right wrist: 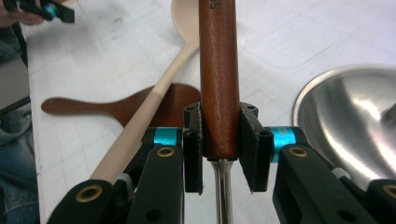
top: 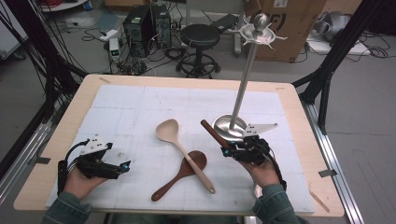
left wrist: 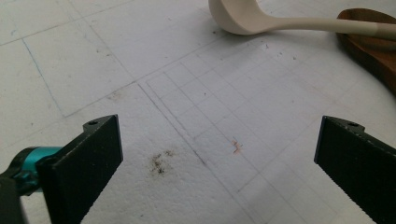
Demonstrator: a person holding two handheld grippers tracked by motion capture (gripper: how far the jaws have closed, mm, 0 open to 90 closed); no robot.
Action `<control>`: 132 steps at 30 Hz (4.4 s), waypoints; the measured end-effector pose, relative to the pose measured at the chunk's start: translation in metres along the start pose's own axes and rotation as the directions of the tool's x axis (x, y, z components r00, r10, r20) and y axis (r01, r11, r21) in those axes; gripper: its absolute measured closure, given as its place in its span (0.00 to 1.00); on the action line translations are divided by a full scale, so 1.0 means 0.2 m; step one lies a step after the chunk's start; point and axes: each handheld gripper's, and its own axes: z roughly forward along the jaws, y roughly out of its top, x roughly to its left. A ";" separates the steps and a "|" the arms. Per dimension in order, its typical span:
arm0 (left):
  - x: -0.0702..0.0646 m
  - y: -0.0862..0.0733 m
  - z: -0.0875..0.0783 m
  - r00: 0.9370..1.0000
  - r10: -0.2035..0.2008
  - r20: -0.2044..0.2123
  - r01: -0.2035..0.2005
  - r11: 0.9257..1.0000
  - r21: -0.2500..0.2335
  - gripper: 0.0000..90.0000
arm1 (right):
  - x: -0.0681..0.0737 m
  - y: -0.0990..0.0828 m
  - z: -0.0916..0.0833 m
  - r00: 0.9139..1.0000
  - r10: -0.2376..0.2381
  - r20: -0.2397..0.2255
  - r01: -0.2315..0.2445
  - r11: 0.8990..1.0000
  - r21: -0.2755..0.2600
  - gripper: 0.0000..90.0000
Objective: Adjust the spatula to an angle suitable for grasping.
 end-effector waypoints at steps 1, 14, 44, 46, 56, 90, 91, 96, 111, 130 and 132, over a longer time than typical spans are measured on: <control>0.00 0.00 0.00 1.000 0.001 0.000 -0.001 1.000 0.000 0.02 | 0.00 0.01 -0.01 1.000 0.002 0.003 -0.002 1.000 -0.014 0.81; 0.00 0.00 0.00 1.000 0.002 0.001 -0.002 1.000 0.000 0.02 | 0.00 0.11 -0.13 1.000 0.012 0.010 -0.011 0.987 -0.159 0.82; 0.00 0.00 0.00 1.000 0.005 0.001 -0.005 1.000 0.002 0.02 | 0.05 0.28 -0.31 0.999 0.033 0.042 -0.015 0.926 -0.378 0.81; 0.00 0.00 0.01 1.000 0.003 0.002 -0.003 1.000 0.003 0.02 | 0.04 0.28 -0.31 0.999 0.032 0.041 -0.014 0.925 -0.380 0.81; 0.00 0.00 0.01 1.000 0.004 0.001 -0.004 1.000 0.002 0.02 | 0.05 0.29 -0.31 0.999 0.031 0.044 -0.012 0.922 -0.388 0.81; -0.01 0.01 0.01 1.000 0.017 0.015 -0.017 1.000 0.000 0.02 | 0.08 0.32 -0.32 0.999 -0.007 0.037 0.022 0.912 -0.409 0.81; -0.02 0.01 0.01 1.000 0.016 0.019 -0.016 1.000 -0.006 0.02 | 0.08 0.33 -0.32 0.999 -0.013 0.037 0.027 0.910 -0.413 0.81; -0.03 0.02 0.01 0.998 0.035 0.045 -0.035 0.999 -0.002 0.02 | 0.11 0.38 -0.32 0.999 -0.030 0.032 0.041 0.908 -0.417 0.81; -0.10 0.17 0.02 0.992 0.034 0.118 -0.028 0.998 -0.056 0.03 | 0.20 0.50 -0.25 0.997 -0.071 -0.023 0.054 0.902 -0.428 0.81; -0.27 0.37 0.10 0.978 0.095 0.187 -0.076 0.991 -0.106 0.04 | 0.31 0.60 -0.12 0.990 -0.115 -0.077 0.073 0.906 -0.417 0.81; -0.27 0.38 0.11 0.976 0.095 0.194 -0.074 0.991 -0.115 0.05 | 0.33 0.61 -0.10 0.989 -0.122 -0.082 0.077 0.906 -0.417 0.81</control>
